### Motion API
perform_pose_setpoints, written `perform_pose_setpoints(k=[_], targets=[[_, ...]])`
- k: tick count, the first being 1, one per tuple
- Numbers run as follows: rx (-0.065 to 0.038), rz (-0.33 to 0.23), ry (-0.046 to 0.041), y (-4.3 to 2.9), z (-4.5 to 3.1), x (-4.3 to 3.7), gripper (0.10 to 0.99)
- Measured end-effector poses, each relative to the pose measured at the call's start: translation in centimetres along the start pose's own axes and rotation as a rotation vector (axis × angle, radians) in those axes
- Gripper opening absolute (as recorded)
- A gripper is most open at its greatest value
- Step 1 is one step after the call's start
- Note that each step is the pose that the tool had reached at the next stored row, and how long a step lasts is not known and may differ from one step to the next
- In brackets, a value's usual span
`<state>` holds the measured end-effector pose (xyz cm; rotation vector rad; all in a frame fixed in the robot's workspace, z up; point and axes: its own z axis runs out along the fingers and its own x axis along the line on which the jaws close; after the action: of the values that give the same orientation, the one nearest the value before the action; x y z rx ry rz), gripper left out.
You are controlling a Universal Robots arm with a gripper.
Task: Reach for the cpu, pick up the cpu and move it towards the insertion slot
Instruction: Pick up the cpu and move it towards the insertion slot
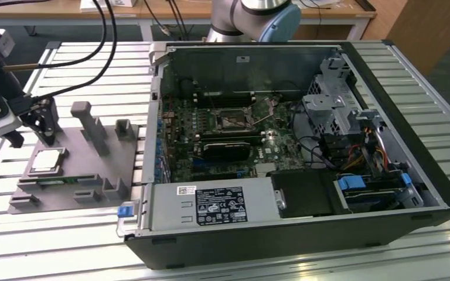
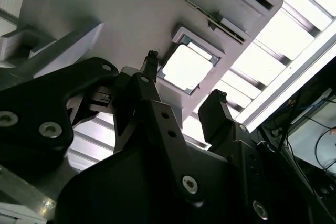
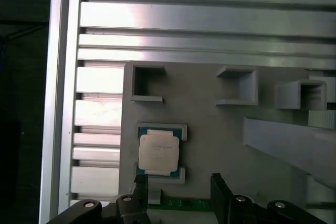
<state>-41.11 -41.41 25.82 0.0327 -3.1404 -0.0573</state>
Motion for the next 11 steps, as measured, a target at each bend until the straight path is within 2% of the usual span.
perform_pose_setpoints(k=[11], targets=[[0.0, 0.0, 0.0, -0.16, 1.04, 0.01, 0.588]])
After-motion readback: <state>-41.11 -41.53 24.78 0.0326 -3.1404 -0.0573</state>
